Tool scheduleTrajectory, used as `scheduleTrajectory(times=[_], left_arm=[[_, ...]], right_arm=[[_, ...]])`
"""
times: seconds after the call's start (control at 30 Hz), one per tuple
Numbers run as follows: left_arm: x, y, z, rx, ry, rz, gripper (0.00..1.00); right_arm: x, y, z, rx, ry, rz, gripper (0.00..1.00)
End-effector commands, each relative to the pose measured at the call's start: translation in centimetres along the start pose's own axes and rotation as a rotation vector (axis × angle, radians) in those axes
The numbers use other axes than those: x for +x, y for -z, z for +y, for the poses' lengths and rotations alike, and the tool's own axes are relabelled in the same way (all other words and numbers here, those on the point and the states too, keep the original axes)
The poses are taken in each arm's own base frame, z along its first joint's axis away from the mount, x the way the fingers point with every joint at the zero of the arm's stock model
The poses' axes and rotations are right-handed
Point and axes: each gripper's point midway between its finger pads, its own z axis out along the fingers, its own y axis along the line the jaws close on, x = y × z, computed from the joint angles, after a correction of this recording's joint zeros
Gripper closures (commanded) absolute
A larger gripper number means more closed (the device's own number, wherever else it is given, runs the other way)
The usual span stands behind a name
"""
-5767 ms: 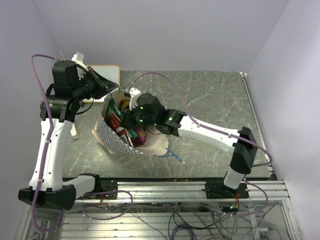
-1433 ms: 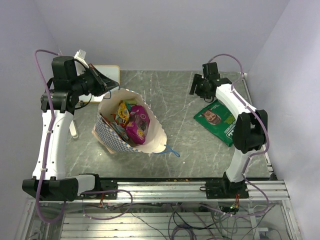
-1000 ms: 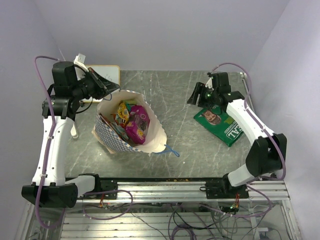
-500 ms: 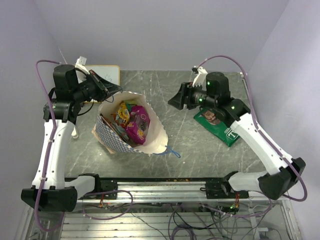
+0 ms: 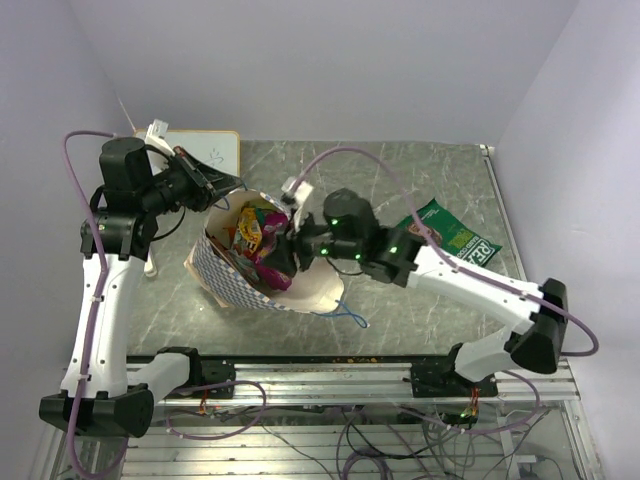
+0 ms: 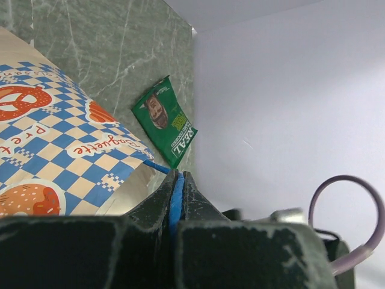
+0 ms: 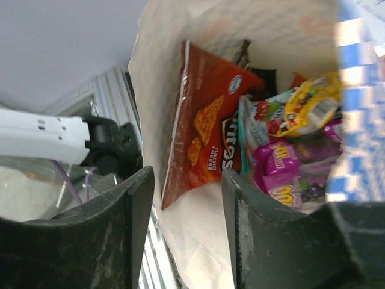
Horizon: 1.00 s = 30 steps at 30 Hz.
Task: Take the snacks out of the paper bag
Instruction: Take out the snack from the paper bag.
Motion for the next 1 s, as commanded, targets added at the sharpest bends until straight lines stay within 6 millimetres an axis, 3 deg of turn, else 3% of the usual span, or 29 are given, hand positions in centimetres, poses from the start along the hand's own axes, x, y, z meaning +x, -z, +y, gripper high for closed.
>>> scheduleTrajectory(times=[0.0, 0.23, 0.47, 0.67, 0.83, 0.97], left_arm=[[0.0, 1.4, -3.3, 0.113, -0.016, -0.02, 0.93], [0.2, 0.9, -4.2, 0.133, -0.024, 0.002, 0.93], [1.0, 0.1, -5.5, 0.177, -0.044, 0.033, 0.93], [2.2, -0.6, -6.2, 0.197, -0.073, 0.069, 0.93], [3.0, -0.4, -5.6, 0.169, -0.081, 0.08, 0.93], [3.0, -0.1, -5.3, 0.154, -0.083, 0.069, 0.93]], right_arm=[[-0.2, -2.1, 0.7, 0.013, 0.155, -0.011, 0.57], [4.4, -4.3, 1.3, -0.024, 0.243, 0.117, 0.59], [5.0, -6.2, 5.3, -0.136, 0.232, 0.107, 0.57], [5.6, -8.4, 7.4, -0.14, 0.213, 0.095, 0.47], [4.9, -9.4, 5.8, -0.001, 0.2, 0.068, 0.41], [4.6, -7.9, 2.9, 0.157, 0.194, 0.054, 0.36]])
